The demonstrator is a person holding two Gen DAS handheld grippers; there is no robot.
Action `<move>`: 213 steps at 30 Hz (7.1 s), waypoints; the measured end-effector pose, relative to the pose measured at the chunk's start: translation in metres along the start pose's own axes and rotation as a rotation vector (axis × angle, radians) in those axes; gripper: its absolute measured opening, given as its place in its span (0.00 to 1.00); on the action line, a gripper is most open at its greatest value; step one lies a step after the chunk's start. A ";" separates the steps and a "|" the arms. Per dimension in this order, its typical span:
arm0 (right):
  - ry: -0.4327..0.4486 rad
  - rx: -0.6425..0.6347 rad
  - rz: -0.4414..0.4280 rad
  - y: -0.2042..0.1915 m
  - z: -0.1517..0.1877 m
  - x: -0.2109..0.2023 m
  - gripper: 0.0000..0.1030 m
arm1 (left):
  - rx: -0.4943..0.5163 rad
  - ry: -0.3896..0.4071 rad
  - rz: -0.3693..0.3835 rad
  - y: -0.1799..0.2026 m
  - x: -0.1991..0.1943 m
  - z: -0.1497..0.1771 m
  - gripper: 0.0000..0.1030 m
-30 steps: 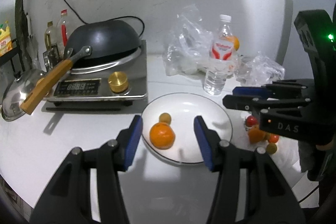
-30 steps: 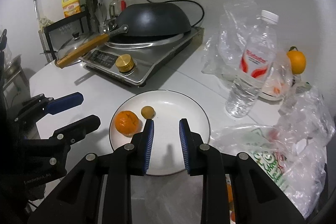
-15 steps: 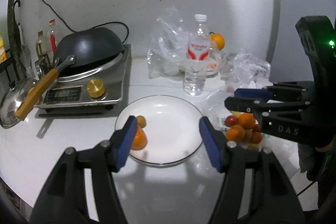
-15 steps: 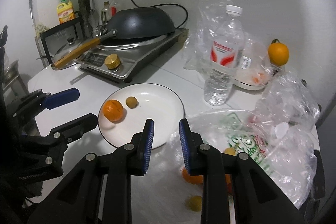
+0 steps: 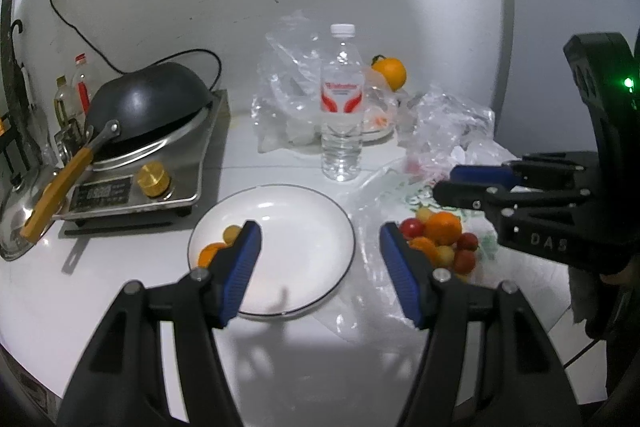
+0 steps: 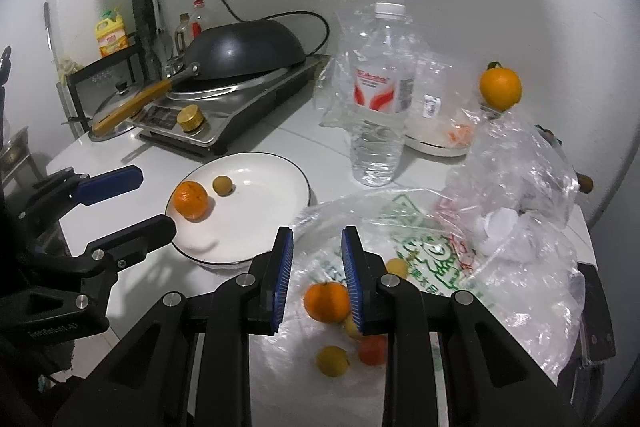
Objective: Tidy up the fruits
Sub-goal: 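Move both grippers back over the fruit on the plastic bag, then grasp an orange with the left gripper while the right gripper grasps another orange, then carry the orange into the white plate and open the left gripper while the right carries its orange, then lower the orange onto the white plate and open the right gripper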
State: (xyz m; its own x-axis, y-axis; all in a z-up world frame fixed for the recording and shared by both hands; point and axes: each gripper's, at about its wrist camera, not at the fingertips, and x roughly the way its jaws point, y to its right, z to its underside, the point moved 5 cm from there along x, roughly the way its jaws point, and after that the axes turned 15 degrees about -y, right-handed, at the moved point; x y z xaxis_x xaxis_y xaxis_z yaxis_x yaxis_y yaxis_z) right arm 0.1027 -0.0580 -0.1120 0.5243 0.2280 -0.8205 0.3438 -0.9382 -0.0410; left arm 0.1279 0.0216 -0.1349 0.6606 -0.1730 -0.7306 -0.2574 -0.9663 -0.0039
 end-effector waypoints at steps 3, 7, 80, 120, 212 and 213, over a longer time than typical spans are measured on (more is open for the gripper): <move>0.001 0.009 0.002 0.007 0.005 -0.001 0.26 | 0.008 -0.008 0.001 0.006 0.002 0.000 0.61; -0.003 0.029 0.005 0.020 0.013 -0.002 0.26 | 0.025 -0.018 0.004 0.018 0.005 -0.001 0.61; -0.058 0.159 -0.120 0.104 0.046 0.042 0.44 | 0.352 -0.285 0.034 0.105 0.129 -0.006 0.41; -0.001 0.096 -0.062 0.051 0.040 -0.006 0.44 | 0.215 -0.095 0.089 0.067 0.034 -0.006 0.39; -0.224 -0.044 -0.186 -0.081 -0.016 0.109 0.45 | -0.040 -0.107 -0.003 -0.098 0.045 0.039 0.50; -0.220 -0.046 -0.186 -0.081 -0.016 0.108 0.45 | -0.038 -0.107 -0.006 -0.097 0.044 0.038 0.50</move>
State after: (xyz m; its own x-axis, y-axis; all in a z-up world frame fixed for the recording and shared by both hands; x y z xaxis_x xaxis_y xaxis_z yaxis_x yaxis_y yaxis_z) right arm 0.1441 0.0468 -0.1879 0.2687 0.3283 -0.9056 0.4556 -0.8716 -0.1808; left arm 0.1549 0.1151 -0.1930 0.5823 -0.1474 -0.7995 -0.2251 -0.9742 0.0157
